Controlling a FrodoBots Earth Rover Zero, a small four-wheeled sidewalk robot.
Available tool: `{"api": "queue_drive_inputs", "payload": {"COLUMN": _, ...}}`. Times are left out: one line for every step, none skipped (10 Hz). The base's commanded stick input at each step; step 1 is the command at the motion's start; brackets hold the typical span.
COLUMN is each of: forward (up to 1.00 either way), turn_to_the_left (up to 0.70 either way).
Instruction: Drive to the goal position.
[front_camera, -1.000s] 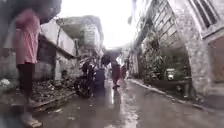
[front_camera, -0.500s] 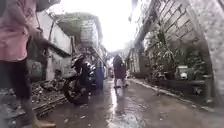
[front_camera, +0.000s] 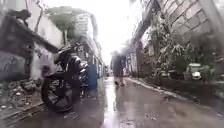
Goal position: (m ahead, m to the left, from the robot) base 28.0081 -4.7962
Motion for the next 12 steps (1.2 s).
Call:
{"api": "queue_drive_inputs", "payload": {"forward": 0.99, "turn_to_the_left": 0.00}}
{"api": "queue_drive_inputs", "payload": {"forward": 0.99, "turn_to_the_left": 0.00}}
{"api": "queue_drive_inputs", "payload": {"forward": 0.99, "turn_to_the_left": 0.00}}
{"api": "queue_drive_inputs", "payload": {"forward": 0.99, "turn_to_the_left": 0.00}}
{"api": "queue_drive_inputs", "payload": {"forward": 0.99, "turn_to_the_left": 0.04}}
{"api": "queue_drive_inputs", "payload": {"forward": 0.99, "turn_to_the_left": 0.30}}
{"api": "queue_drive_inputs", "payload": {"forward": 0.99, "turn_to_the_left": 0.00}}
{"api": "queue_drive_inputs", "payload": {"forward": 0.99, "turn_to_the_left": 0.00}}
{"api": "queue_drive_inputs", "payload": {"forward": 0.99, "turn_to_the_left": 0.00}}
{"api": "queue_drive_inputs", "payload": {"forward": 0.99, "turn_to_the_left": 0.00}}
{"api": "queue_drive_inputs", "payload": {"forward": 0.99, "turn_to_the_left": 0.00}}
{"api": "queue_drive_inputs", "payload": {"forward": 0.99, "turn_to_the_left": 0.00}}
